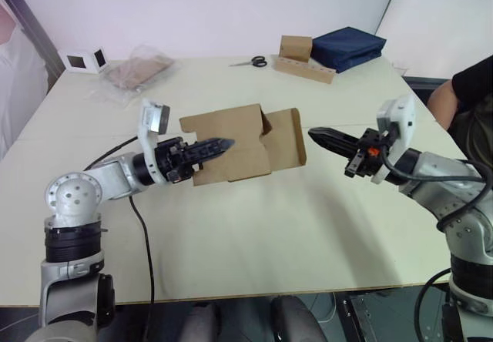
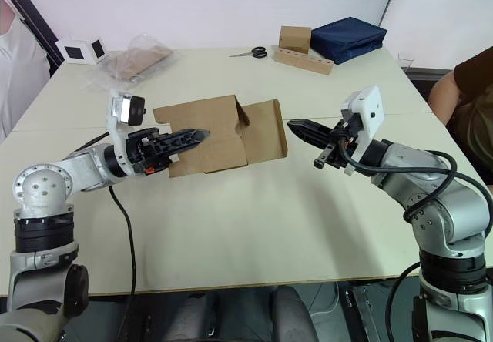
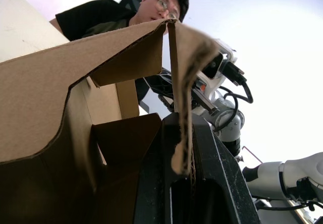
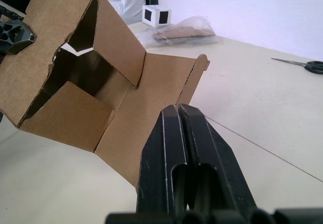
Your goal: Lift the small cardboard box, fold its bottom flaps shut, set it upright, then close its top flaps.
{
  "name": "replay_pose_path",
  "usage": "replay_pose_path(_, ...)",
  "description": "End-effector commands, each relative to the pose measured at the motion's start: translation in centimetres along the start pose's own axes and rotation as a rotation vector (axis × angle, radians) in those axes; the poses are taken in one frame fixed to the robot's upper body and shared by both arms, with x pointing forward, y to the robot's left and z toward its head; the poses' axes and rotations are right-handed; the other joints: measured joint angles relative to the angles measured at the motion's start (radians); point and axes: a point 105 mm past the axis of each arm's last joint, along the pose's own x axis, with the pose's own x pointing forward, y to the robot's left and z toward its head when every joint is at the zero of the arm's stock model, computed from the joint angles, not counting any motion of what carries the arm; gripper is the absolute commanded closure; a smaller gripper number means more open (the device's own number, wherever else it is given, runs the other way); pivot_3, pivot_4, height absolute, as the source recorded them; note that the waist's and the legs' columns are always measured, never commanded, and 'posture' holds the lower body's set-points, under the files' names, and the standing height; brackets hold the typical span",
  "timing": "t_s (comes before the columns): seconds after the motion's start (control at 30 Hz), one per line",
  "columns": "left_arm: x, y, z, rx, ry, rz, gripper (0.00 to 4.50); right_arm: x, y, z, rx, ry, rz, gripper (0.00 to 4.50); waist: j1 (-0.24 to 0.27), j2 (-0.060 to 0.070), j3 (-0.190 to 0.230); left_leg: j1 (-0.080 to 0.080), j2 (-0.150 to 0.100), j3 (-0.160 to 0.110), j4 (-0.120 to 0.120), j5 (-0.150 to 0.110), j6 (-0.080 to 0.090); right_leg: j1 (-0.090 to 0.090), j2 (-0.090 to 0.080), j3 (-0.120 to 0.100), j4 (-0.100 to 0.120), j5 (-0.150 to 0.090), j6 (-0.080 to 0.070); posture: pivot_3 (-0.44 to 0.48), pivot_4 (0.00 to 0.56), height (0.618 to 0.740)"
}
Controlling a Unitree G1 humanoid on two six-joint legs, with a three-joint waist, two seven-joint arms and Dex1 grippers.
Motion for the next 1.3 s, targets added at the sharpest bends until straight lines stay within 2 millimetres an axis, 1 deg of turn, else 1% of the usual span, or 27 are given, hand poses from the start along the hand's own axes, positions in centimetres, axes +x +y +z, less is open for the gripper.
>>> replay_pose_path(0.03, 0.0, -1.2, 0.8, 0.047, -0.029, -0.041, 4.46, -0.1, 0.1, 1.3, -0.053, -0.03, 0.006, 4.5, 0.0, 0.0, 0.0, 0.0, 0.0, 0.0, 0.0, 0.0, 0.0, 0.0, 0.0, 0.0, 0.0, 0.0, 0.0, 0.0, 0.15, 0.74)
replay_pose_path(0.9, 0.1, -1.2, 0.9, 0.051, -0.034, -0.049, 4.46, -0.3, -0.1, 1.2, -0.057, -0.028, -0.004, 4.5, 0.0, 0.0, 0.0, 0.0, 0.0, 0.0, 0.0, 0.0, 0.0, 0.0, 0.0, 0.0, 0.0, 0.0, 0.0, 0.0, 0.15, 0.74)
replay_pose_path(1.07, 0.1, -1.3, 0.9, 0.053, -0.032, -0.049, 4.46, -0.7, -1.2, 1.3, -0.044, -0.04, -0.043, 4.5, 0.0, 0.0, 0.0, 0.0, 0.0, 0.0, 0.0, 0.0, 0.0, 0.0, 0.0, 0.0, 0.0, 0.0, 0.0, 0.0, 0.15, 0.74)
replay_pose_path(1.23, 0.1, -1.4, 1.0, 0.058, -0.033, -0.052, 4.46, -1.3, -3.6, 1.4, -0.015, -0.069, -0.137, 4.5, 0.0, 0.0, 0.0, 0.0, 0.0, 0.0, 0.0, 0.0, 0.0, 0.0, 0.0, 0.0, 0.0, 0.0, 0.0, 0.0, 0.15, 0.74)
replay_pose_path(1.3, 0.1, -1.5, 1.0, 0.058, -0.034, -0.054, 4.46, -1.4, -4.2, 0.9, -0.008, -0.06, -0.163, 4.5, 0.0, 0.0, 0.0, 0.0, 0.0, 0.0, 0.0, 0.0, 0.0, 0.0, 0.0, 0.0, 0.0, 0.0, 0.0, 0.0, 0.15, 0.74)
